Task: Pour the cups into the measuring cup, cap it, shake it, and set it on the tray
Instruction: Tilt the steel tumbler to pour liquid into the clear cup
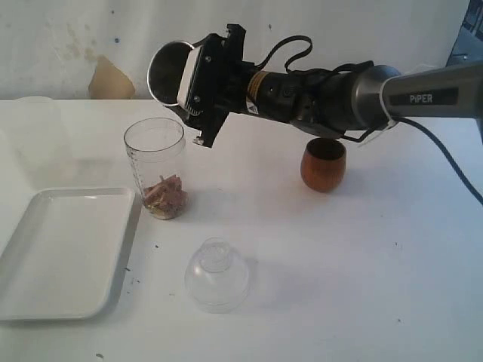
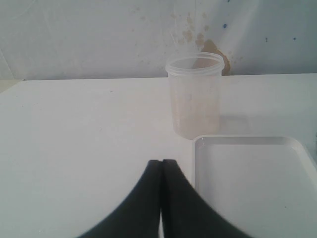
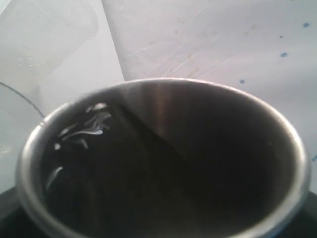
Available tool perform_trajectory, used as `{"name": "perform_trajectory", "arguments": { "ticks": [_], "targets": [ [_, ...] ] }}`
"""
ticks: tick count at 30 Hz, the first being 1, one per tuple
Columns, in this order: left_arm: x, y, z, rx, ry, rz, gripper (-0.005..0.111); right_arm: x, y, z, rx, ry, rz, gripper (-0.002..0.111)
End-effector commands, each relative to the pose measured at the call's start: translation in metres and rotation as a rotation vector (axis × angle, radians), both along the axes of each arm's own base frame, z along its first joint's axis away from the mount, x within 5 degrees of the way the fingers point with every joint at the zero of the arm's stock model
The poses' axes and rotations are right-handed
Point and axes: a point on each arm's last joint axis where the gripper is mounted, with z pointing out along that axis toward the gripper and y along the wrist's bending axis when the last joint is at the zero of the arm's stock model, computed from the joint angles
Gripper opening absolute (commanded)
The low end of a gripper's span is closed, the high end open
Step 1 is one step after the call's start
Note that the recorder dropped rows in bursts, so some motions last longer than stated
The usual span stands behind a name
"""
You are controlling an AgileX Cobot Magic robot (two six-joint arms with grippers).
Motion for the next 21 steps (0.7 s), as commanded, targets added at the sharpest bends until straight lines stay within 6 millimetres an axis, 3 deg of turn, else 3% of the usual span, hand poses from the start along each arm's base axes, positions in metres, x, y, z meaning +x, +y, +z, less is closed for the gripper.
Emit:
{"name": "perform_trajectory", "arguments": {
  "ticks": [1, 21],
  "targets": [
    [0.0001, 0.0000, -0.0004, 0.005, -0.010, -0.001, 0.000, 0.0006, -0.0003, 0.0146, 0.018, -0.044, -0.005, 0.000],
    [0.0001, 0.0000, -0.0004, 0.005, -0.010, -0.001, 0.000, 0.0007, -0.0004, 0.0146, -0.059, -0.124, 0.004, 0.000]
  ]
}}
